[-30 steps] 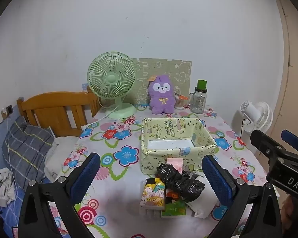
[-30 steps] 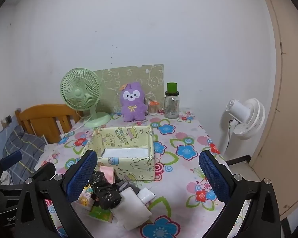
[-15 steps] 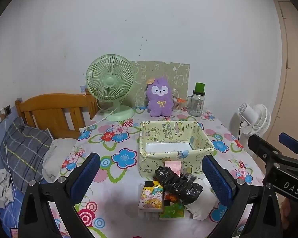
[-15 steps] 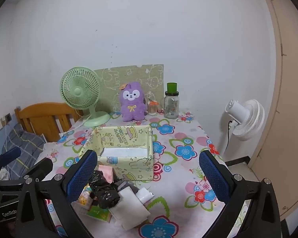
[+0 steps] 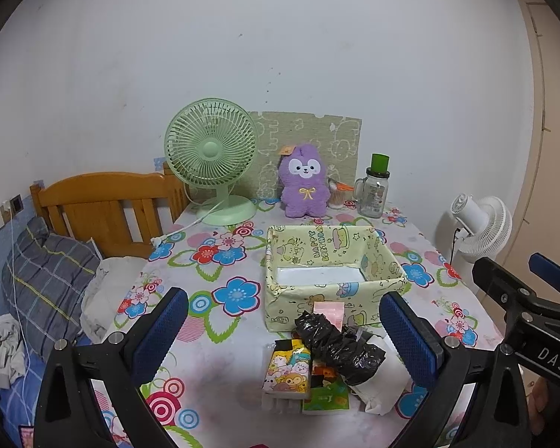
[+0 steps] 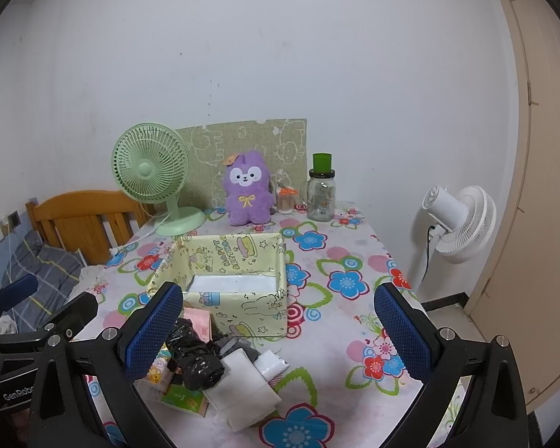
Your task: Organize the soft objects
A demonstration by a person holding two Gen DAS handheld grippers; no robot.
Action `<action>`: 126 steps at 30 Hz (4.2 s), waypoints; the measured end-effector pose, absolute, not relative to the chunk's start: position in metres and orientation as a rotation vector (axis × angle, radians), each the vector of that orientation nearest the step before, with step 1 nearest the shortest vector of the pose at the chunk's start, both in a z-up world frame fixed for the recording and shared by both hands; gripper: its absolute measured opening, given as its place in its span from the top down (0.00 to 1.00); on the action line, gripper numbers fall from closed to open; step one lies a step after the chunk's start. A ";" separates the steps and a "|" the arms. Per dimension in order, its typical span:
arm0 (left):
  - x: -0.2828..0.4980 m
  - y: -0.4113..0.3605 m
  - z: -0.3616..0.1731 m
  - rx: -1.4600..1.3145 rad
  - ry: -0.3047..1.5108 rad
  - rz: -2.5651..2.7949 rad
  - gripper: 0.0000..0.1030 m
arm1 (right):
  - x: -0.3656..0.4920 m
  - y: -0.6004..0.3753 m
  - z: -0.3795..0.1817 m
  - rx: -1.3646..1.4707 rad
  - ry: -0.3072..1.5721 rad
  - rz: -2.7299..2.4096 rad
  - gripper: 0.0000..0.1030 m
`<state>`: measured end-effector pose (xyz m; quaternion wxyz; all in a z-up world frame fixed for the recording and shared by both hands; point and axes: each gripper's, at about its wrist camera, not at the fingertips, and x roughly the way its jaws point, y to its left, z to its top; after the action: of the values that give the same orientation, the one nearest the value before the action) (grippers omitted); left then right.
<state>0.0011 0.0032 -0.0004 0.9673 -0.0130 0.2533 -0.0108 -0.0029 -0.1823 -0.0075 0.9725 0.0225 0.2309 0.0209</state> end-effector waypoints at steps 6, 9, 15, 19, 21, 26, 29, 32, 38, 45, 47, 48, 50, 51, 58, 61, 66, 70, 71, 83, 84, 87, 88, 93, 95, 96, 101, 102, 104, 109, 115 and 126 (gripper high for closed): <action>0.003 0.005 -0.001 -0.029 0.518 -0.019 0.00 | -0.002 -0.183 -0.007 0.044 0.471 0.043 0.00; 0.004 0.005 -0.001 -0.028 0.518 -0.021 0.00 | -0.003 -0.183 -0.007 0.044 0.470 0.042 0.00; 0.003 0.004 -0.002 -0.028 0.518 -0.024 0.00 | -0.001 -0.184 -0.007 0.044 0.473 0.039 0.00; 0.004 0.004 -0.002 -0.029 0.519 -0.024 0.00 | -0.001 -0.183 -0.008 0.043 0.473 0.039 0.00; 0.004 0.004 -0.002 -0.027 0.519 -0.025 0.00 | -0.001 -0.184 -0.008 0.044 0.473 0.038 0.00; 0.004 0.003 -0.002 -0.028 0.520 -0.026 0.00 | 0.000 -0.184 -0.009 0.045 0.475 0.038 0.00; 0.005 0.003 -0.002 -0.029 0.520 -0.029 0.00 | 0.000 -0.184 -0.009 0.044 0.475 0.038 0.00; 0.006 0.001 -0.001 -0.027 0.520 -0.033 0.00 | 0.000 -0.184 -0.009 0.040 0.476 0.035 0.00; 0.006 0.000 -0.001 -0.031 0.519 -0.038 0.00 | 0.001 -0.184 -0.009 0.038 0.477 0.036 0.00; 0.008 -0.002 -0.002 -0.035 0.524 -0.041 0.00 | 0.003 -0.185 -0.011 0.043 0.487 0.032 0.00; 0.008 0.000 -0.003 -0.034 0.525 -0.038 0.00 | 0.004 -0.184 -0.011 0.043 0.489 0.031 0.00; 0.008 0.001 -0.003 -0.034 0.526 -0.036 0.00 | 0.004 -0.184 -0.011 0.045 0.490 0.032 0.00; 0.009 0.002 -0.005 -0.032 0.531 -0.033 0.00 | 0.004 -0.184 -0.012 0.046 0.492 0.030 0.00; 0.010 0.003 -0.006 -0.031 0.534 -0.032 0.00 | 0.005 -0.184 -0.012 0.050 0.495 0.031 0.00; 0.015 0.007 -0.012 -0.035 0.557 -0.055 0.00 | 0.011 -0.184 -0.017 0.053 0.517 0.036 0.00; 0.018 0.007 -0.015 -0.034 0.561 -0.060 0.00 | 0.016 -0.185 -0.021 0.062 0.529 0.038 0.00; 0.024 0.007 -0.019 -0.037 0.574 -0.072 0.01 | 0.021 -0.183 -0.023 0.070 0.542 0.047 0.01; 0.029 0.008 -0.025 -0.033 0.589 -0.077 0.04 | 0.026 -0.181 -0.025 0.074 0.548 0.059 0.03; 0.030 0.008 -0.027 -0.031 0.594 -0.077 0.04 | 0.028 -0.179 -0.027 0.073 0.555 0.064 0.03; 0.054 0.014 -0.061 -0.048 0.697 -0.095 0.11 | 0.057 -0.168 -0.058 0.062 0.642 0.106 0.06; 0.056 0.014 -0.063 -0.047 0.704 -0.100 0.11 | 0.059 -0.166 -0.060 0.062 0.650 0.113 0.06; 0.059 0.013 -0.070 -0.028 0.720 -0.102 0.11 | 0.064 -0.161 -0.067 0.061 0.666 0.132 0.06; 0.060 0.013 -0.073 -0.025 0.727 -0.103 0.11 | 0.066 -0.160 -0.069 0.061 0.671 0.137 0.06; 0.066 0.014 -0.085 -0.024 0.767 -0.102 0.12 | 0.073 -0.150 -0.080 0.055 0.701 0.171 0.08; 0.068 0.014 -0.090 -0.020 0.784 -0.098 0.14 | 0.076 -0.145 -0.084 0.046 0.715 0.184 0.08; 0.069 0.013 -0.092 -0.018 0.792 -0.097 0.15 | 0.077 -0.143 -0.086 0.042 0.720 0.189 0.09; 0.074 0.010 -0.102 0.015 0.831 -0.094 0.17 | 0.081 -0.133 -0.093 0.032 0.746 0.211 0.09; 0.074 0.010 -0.103 0.017 0.835 -0.093 0.17 | 0.082 -0.130 -0.095 0.029 0.752 0.217 0.09; 0.076 0.011 -0.107 0.018 0.849 -0.095 0.17 | 0.084 -0.126 -0.098 0.019 0.764 0.225 0.10; 0.080 0.013 -0.116 0.015 0.880 -0.102 0.17 | 0.090 -0.117 -0.109 0.004 0.810 0.252 0.16; 0.085 0.013 -0.127 0.007 0.918 -0.125 0.21 | 0.095 -0.105 -0.118 -0.017 0.850 0.292 0.17; 0.093 0.011 -0.146 -0.035 0.990 -0.175 0.34 | 0.108 -0.091 -0.145 -0.054 0.941 0.318 0.42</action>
<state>0.0929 0.0106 -0.1456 0.8761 -0.0166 0.4745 -0.0841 0.1075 -0.0907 -0.1449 0.8787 -0.0261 0.4515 0.1527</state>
